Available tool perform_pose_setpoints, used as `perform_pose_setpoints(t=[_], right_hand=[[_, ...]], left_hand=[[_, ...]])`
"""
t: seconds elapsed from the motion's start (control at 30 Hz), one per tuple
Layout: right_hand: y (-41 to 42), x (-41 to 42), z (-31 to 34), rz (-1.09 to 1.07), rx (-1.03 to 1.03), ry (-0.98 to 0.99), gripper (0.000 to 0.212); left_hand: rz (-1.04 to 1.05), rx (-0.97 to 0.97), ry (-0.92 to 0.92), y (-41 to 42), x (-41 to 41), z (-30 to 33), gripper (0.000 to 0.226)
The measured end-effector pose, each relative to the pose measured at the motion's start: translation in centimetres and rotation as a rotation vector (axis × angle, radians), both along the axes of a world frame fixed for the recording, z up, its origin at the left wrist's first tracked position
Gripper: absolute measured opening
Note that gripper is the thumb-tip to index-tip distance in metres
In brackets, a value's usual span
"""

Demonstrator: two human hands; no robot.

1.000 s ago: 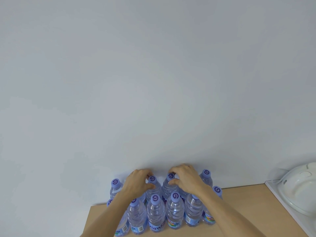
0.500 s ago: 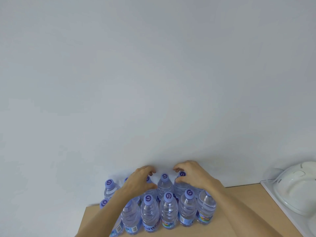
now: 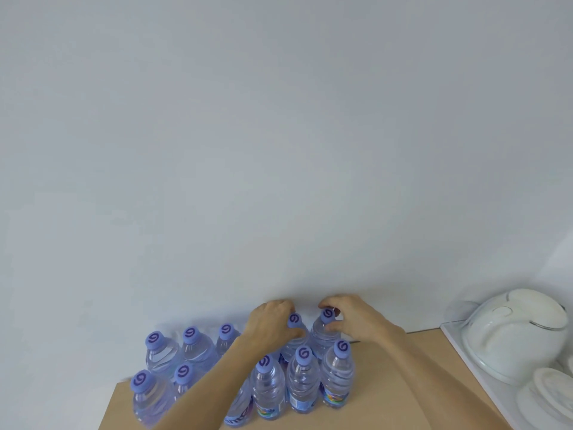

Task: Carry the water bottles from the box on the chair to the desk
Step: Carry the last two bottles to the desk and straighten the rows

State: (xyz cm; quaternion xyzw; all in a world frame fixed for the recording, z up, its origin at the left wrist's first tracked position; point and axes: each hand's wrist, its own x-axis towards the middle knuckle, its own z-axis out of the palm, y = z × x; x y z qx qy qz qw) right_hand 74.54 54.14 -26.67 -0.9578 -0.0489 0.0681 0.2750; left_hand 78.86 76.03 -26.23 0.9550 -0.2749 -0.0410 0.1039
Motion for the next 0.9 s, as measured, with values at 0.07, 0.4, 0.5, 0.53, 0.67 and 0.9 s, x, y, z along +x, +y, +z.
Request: perform_pose_setpoints(t=[0.07, 0.4, 0.5, 0.53, 0.67, 0.9], right_hand=[[-0.1, 0.1, -0.1, 0.001, 0.013, 0.001, 0.046], [-0.2, 0.0, -0.3, -0.045, 0.034, -0.050, 0.046], [0.2, 0.1, -0.3, -0.083, 0.020, -0.080, 0.039], [0.3, 0.1, -0.3, -0.073, 0.014, -0.090, 0.035], [0.0, 0.1, 0.0, 0.010, 0.019, -0.103, 0.031], [0.0, -0.4, 0.4, -0.011, 0.048, -0.081, 0.042]], left_hand=[[0.007, -0.020, 0.003, -0.4, 0.2, -0.3, 0.036], [-0.036, -0.133, 0.125, 0.6, 0.8, -0.7, 0.052], [0.035, -0.114, 0.115, 0.3, 0.7, -0.7, 0.047], [0.038, -0.131, 0.119, 0.3, 0.7, -0.6, 0.044], [0.001, -0.142, 0.108, 0.3, 0.8, -0.7, 0.040], [0.049, -0.097, 0.115, 0.3, 0.5, -0.6, 0.043]])
